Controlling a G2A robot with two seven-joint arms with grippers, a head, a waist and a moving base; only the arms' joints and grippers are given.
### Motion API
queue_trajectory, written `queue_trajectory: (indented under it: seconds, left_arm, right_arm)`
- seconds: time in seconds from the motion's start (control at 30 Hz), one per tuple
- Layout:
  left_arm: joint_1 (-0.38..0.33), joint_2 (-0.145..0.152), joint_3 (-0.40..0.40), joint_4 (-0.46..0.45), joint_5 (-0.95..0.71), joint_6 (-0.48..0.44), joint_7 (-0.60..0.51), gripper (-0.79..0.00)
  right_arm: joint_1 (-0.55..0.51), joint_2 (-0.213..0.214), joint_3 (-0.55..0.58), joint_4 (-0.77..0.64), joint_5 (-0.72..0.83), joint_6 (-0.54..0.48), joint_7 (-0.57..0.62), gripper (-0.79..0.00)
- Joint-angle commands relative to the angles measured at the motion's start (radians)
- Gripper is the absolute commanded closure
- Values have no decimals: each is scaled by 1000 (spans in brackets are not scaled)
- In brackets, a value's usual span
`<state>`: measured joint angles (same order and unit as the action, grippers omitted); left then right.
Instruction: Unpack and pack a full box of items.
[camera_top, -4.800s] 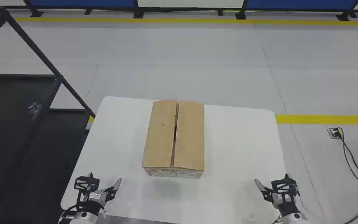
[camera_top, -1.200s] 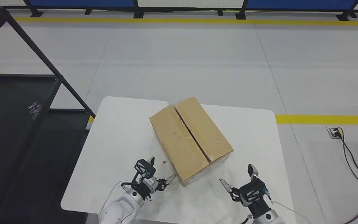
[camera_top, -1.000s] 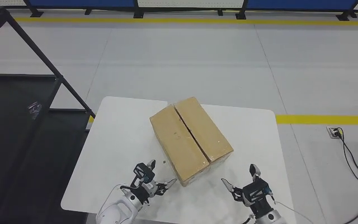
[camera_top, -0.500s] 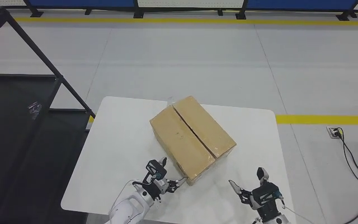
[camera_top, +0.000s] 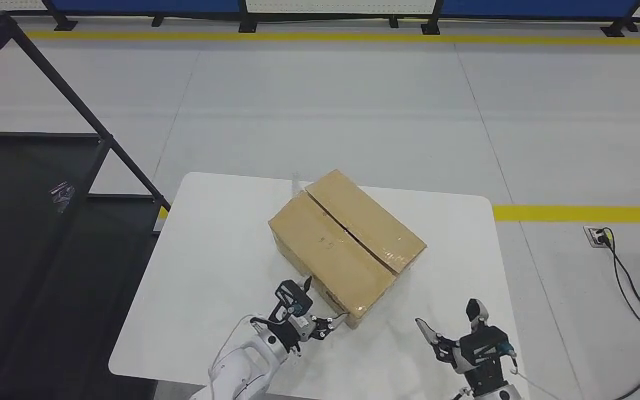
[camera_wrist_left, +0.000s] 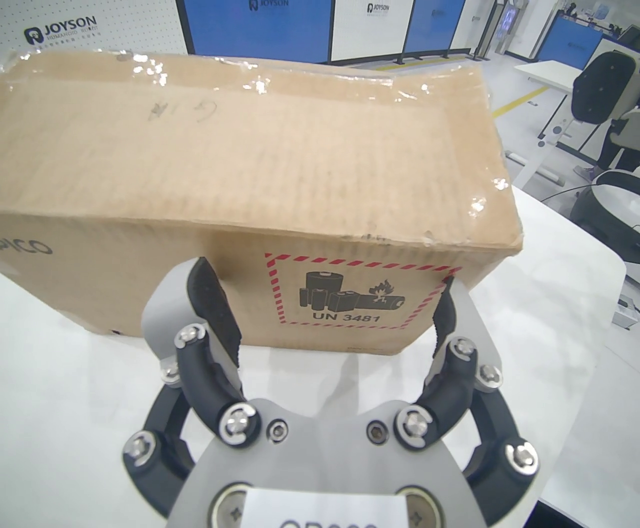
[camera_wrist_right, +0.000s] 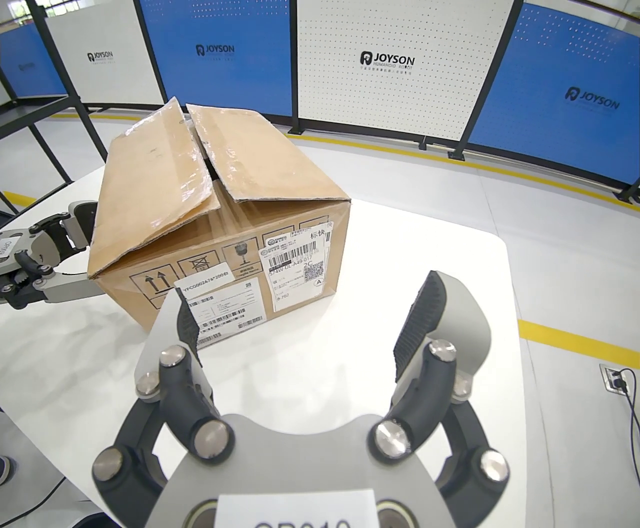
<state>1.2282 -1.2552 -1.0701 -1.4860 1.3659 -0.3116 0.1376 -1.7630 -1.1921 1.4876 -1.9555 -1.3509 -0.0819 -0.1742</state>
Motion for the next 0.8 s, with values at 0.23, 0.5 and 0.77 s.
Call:
queue_trajectory:
  seconds: [0.23,0.5,0.77]
  left_arm:
    - [153,42,-242,-97,-76,7,81,-785]
    - [201,51,-375,-123,-183,69,79,-785]
    - [201,51,-375,-123,-183,69,79,-785]
  right_arm:
    - [13,-1,-56,-26,-66,-29,41,-785]
    - [65,-16,-218,-11,-133,-28,126,-785]
    - [154,-41,-337,65,-153,66,156,-785]
